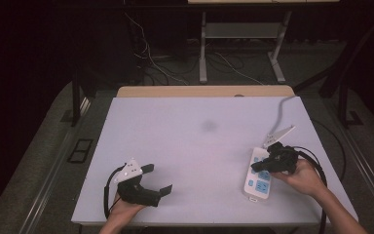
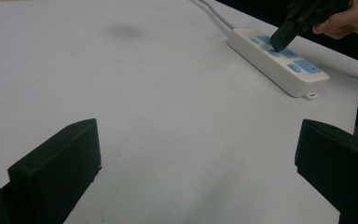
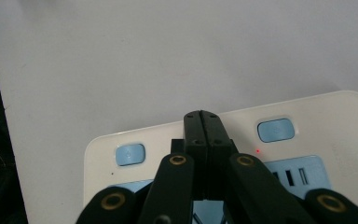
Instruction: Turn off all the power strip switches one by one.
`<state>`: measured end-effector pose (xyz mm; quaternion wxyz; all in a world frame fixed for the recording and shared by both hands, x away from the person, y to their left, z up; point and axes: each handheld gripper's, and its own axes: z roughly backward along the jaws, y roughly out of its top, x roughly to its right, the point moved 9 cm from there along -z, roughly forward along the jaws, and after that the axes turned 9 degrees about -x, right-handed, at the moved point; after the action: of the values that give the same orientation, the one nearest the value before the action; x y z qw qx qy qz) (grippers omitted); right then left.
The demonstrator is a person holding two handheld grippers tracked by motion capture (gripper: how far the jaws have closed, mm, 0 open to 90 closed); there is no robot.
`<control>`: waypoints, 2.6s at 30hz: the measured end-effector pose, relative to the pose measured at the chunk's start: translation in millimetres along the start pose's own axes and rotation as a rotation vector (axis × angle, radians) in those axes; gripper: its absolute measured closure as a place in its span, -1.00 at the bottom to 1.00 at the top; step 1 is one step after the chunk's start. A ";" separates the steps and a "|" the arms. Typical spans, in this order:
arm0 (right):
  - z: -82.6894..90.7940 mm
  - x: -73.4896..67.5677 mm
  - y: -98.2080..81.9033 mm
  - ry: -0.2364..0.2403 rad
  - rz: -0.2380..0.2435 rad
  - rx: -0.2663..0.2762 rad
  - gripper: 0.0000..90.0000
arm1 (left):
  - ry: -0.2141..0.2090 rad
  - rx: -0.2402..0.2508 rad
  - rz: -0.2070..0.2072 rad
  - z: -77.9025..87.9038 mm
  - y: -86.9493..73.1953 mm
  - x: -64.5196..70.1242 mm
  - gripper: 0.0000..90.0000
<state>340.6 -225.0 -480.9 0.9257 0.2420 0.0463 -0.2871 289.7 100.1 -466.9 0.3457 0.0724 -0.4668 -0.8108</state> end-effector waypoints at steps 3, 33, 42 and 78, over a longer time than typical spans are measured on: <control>1.4 -1.0 0.4 0.002 0.000 0.010 1.00 | 0.000 0.000 -0.001 0.0 0.0 0.1 -1.00; 32.3 10.6 11.7 -0.005 -0.023 0.041 1.00 | -0.001 -0.001 -0.001 0.2 0.0 -0.2 -1.00; 35.1 16.6 16.0 -0.013 -0.031 0.041 1.00 | -0.001 0.002 -0.002 0.5 0.3 -0.3 -1.00; 19.6 38.1 19.8 -0.011 -0.059 0.022 1.00 | -0.001 0.005 0.005 0.6 0.4 -1.8 -1.00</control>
<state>382.1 -239.5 -463.9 0.9143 0.2489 0.0452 -0.3162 290.9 101.5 -466.6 0.3474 0.0719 -0.4693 -0.8087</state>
